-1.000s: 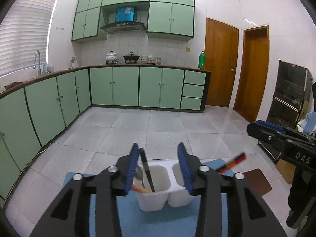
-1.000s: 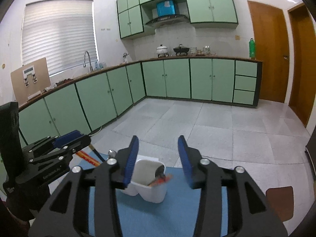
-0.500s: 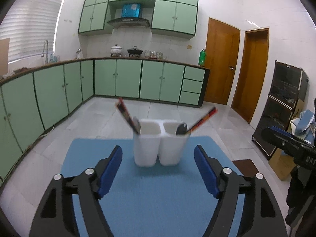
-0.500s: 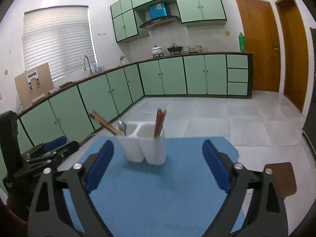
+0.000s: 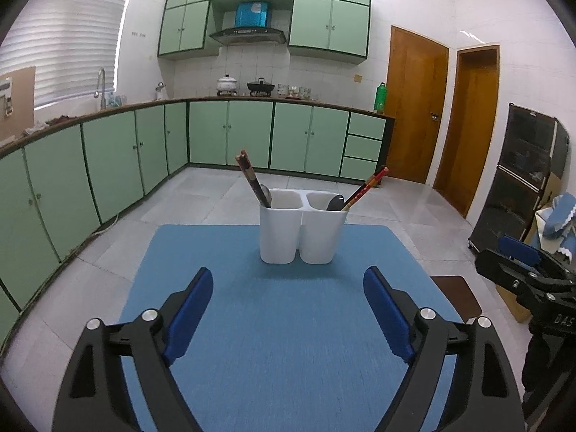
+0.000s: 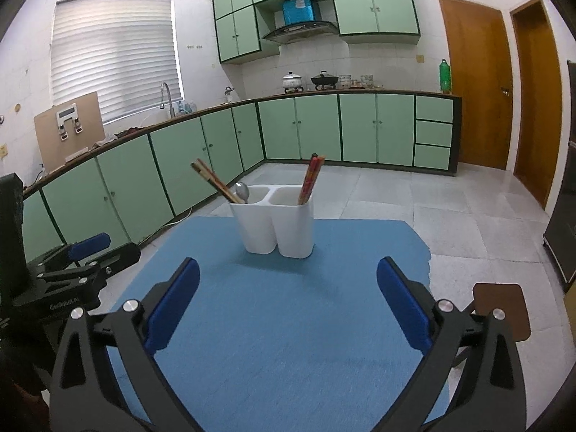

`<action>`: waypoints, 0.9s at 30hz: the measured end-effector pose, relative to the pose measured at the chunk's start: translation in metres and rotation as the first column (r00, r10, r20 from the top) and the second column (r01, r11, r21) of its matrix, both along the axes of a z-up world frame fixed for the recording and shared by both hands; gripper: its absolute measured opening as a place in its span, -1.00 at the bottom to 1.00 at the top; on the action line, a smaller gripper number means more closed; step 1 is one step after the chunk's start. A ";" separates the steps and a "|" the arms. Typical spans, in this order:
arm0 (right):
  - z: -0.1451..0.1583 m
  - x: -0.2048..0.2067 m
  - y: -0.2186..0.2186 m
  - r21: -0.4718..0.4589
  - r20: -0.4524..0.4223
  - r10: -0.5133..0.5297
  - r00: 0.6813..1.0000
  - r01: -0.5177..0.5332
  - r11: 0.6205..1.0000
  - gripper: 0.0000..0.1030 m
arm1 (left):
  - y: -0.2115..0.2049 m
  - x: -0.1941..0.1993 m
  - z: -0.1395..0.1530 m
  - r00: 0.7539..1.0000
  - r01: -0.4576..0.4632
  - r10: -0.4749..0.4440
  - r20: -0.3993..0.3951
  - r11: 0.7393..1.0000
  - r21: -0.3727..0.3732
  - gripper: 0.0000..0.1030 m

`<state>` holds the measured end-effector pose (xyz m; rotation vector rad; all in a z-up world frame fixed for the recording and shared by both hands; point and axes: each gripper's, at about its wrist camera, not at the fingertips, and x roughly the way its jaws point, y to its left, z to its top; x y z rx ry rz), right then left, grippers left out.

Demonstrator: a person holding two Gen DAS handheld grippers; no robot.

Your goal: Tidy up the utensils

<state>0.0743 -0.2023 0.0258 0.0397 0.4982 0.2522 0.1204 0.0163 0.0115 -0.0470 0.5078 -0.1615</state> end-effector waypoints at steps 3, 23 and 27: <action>0.006 -0.007 0.003 -0.006 0.015 0.007 1.000 -0.007 1.000 0.86 | 0.000 -0.010 0.009 1.000 -0.004 0.003 0.024 1.000 0.018 0.64; 0.022 -0.046 0.007 -0.016 0.076 0.028 0.997 -0.027 1.000 0.86 | -0.008 -0.055 0.033 0.993 -0.013 0.008 0.116 0.999 0.046 0.68; 0.024 -0.049 0.010 -0.020 0.085 0.034 0.996 -0.033 0.999 0.86 | -0.006 -0.060 0.035 0.992 -0.012 0.006 0.128 0.999 0.045 0.68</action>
